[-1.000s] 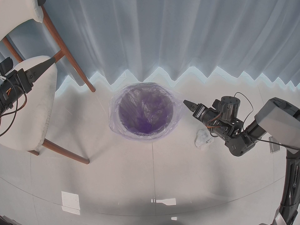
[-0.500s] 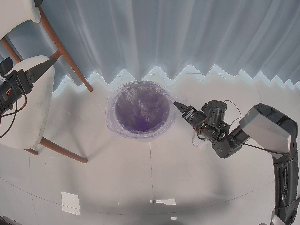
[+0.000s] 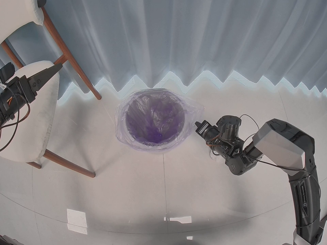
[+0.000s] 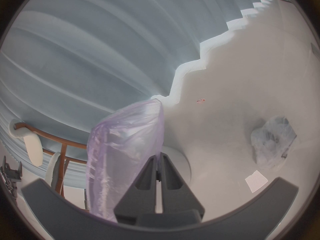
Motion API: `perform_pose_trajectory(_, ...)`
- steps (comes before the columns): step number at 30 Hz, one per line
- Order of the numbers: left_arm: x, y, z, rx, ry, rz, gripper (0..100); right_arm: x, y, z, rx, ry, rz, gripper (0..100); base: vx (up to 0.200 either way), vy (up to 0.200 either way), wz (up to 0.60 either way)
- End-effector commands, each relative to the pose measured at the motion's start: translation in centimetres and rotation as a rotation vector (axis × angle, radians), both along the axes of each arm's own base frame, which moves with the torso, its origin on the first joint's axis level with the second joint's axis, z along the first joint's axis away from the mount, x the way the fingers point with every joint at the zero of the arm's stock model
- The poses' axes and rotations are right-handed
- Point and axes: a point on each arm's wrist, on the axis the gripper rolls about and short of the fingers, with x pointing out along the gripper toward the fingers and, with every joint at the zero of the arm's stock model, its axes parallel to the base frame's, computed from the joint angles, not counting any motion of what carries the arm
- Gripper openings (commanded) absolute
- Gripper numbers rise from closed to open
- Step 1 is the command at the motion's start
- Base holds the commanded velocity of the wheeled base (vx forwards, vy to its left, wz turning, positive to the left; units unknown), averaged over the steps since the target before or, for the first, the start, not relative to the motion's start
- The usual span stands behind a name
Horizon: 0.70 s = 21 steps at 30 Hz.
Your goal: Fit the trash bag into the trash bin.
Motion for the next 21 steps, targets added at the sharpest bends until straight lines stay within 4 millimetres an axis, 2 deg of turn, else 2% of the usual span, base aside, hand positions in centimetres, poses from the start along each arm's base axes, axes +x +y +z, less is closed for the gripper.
perform_pose_trajectory(1, 0.0, 0.0, 0.0, 0.0, 0.001, 0.001, 100, 0.2, 0.0, -2.9, -0.019, 0.054, -0.011, 0, 0.0, 0.0, 0.0)
perform_pose_trajectory(3, 0.1, 0.0, -0.1, 0.0, 0.002, 0.001, 100, 0.4, -0.1, -4.3, -0.031, 0.075, -0.024, 0, 0.0, 0.0, 0.0)
perform_pose_trajectory(4, 0.1, 0.0, -0.1, 0.0, 0.002, 0.001, 100, 0.4, -0.1, -4.3, -0.031, 0.075, -0.024, 0, 0.0, 0.0, 0.0)
perform_pose_trajectory(6, 0.1, 0.0, -0.1, -0.001, 0.002, 0.002, 100, 1.1, -0.2, -6.1, -0.041, 0.086, -0.049, 0, 0.0, 0.0, 0.0)
perform_pose_trajectory(10, 0.0, 0.0, 0.0, -0.001, 0.001, 0.002, 100, 1.6, -0.5, -7.7, -0.043, 0.095, -0.068, 0, 0.0, 0.0, 0.0)
perform_pose_trajectory(16, 0.0, 0.0, -0.1, -0.001, 0.004, 0.001, 100, 2.3, -0.4, -8.5, -0.037, 0.072, -0.068, 0, 0.0, 0.0, 0.0)
perform_pose_trajectory(21, 0.0, 0.0, -0.1, -0.001, 0.002, 0.001, 100, 3.2, -0.6, -8.2, -0.031, 0.031, -0.097, 0, 0.0, 0.0, 0.0)
